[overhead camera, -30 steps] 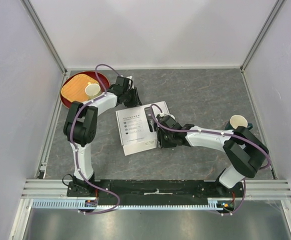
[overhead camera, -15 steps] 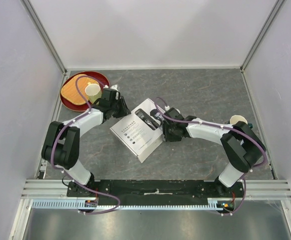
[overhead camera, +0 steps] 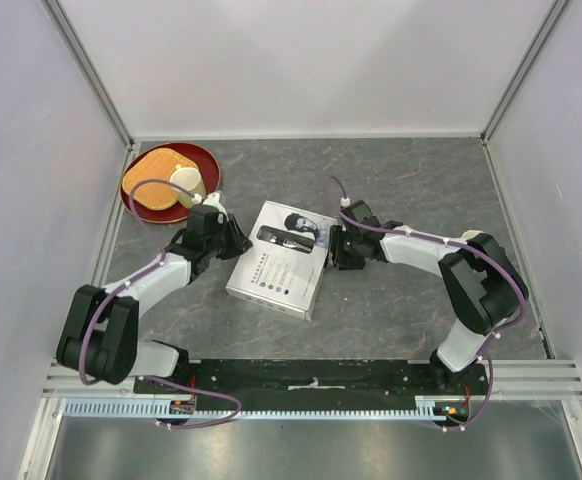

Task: Sort the hair-cutting tools

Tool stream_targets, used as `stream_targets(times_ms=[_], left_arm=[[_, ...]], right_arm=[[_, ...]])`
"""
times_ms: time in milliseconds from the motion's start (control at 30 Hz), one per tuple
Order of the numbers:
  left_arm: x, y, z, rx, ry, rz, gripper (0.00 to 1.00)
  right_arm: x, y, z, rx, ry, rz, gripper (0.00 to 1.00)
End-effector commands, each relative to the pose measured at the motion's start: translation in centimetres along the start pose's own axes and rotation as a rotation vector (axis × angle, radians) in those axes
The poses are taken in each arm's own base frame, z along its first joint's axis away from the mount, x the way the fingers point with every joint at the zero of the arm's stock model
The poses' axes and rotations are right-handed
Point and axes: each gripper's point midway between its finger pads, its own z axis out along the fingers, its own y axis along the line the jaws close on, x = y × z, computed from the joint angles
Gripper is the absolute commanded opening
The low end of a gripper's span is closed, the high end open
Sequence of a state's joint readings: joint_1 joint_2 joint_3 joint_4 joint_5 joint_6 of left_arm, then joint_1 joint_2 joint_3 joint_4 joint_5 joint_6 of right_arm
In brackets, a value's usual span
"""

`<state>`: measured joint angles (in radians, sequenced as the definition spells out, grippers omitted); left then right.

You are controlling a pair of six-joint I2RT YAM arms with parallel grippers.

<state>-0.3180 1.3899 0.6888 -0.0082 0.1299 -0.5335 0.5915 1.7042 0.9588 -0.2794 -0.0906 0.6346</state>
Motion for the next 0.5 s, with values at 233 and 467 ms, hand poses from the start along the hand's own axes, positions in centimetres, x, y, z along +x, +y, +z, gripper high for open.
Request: stream_targets(times_ms=[233,467], left_arm=[[8.5,-1.7,-3.0,0.162,0.180,-0.116,0.33],[6.5,0.8,-3.1,-0.028,0.112,-0.122,0.34]], right_arm=[[-9.0,2.9,-0.2,-0.170,-0.168,0.067,0.55],[-13.6,-1.1,-2.0,-0.012,-0.317,0.153,0.53]])
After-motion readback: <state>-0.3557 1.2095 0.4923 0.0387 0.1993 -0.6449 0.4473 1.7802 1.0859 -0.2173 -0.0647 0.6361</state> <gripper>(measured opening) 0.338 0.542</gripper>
